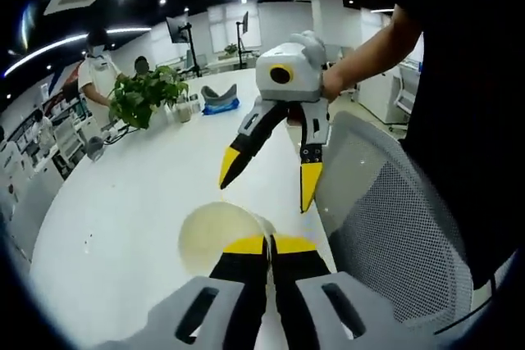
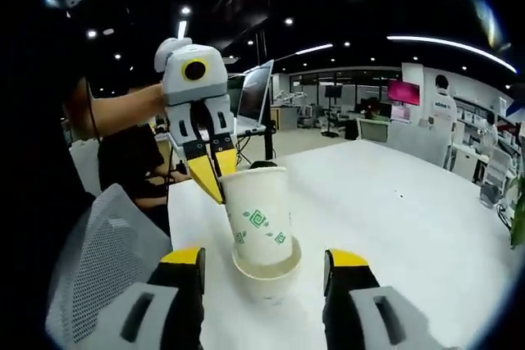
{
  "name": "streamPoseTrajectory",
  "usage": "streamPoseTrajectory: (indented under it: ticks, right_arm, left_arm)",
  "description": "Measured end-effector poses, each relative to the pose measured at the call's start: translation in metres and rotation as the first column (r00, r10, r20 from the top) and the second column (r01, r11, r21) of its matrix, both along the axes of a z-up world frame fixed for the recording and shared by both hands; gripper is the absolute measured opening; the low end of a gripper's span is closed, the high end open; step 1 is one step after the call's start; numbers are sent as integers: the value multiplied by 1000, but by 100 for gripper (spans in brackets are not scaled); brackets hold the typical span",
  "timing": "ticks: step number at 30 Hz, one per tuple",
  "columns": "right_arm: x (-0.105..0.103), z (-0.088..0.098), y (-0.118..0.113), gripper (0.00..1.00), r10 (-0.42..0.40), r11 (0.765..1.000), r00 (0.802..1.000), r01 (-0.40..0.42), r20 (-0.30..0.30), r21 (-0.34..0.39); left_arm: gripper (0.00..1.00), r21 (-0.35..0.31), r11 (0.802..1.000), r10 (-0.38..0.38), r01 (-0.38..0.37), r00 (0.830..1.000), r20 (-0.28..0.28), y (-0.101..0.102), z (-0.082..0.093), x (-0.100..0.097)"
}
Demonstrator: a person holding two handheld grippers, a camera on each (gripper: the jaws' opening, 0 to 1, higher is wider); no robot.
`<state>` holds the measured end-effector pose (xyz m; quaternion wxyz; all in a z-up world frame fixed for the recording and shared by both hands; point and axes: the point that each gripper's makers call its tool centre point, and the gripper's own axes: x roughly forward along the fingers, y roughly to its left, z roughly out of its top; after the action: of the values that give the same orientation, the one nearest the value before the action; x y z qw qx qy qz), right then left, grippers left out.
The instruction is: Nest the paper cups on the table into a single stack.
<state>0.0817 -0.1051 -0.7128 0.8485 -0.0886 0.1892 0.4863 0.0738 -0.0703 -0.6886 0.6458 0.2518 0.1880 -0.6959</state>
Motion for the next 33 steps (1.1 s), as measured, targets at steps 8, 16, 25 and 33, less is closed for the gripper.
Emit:
streamPoseTrajectory:
  ticks: [8, 16, 25, 33]
  right_arm:
    - [-4, -6, 3, 58, 3, 1000, 1000, -3, -9, -7]
    - [-8, -13, 5, 57, 11, 999, 1000, -11, -20, -30]
    - [-11, -23, 3, 58, 10, 998, 1000, -12, -25, -66]
    - [-12, -28, -1, 58, -7, 997, 999, 5, -34, -79]
  left_arm:
    - [0, 62, 997, -47, 45, 999, 25, -9, -18, -3]
    - [1, 86, 993, -79, 78, 997, 16, -16, -31, -5]
    - [1, 111, 989, -94, 96, 995, -21, -20, -50, -2]
    - [1, 101, 987, -122, 128, 991, -57, -27, -54, -6]
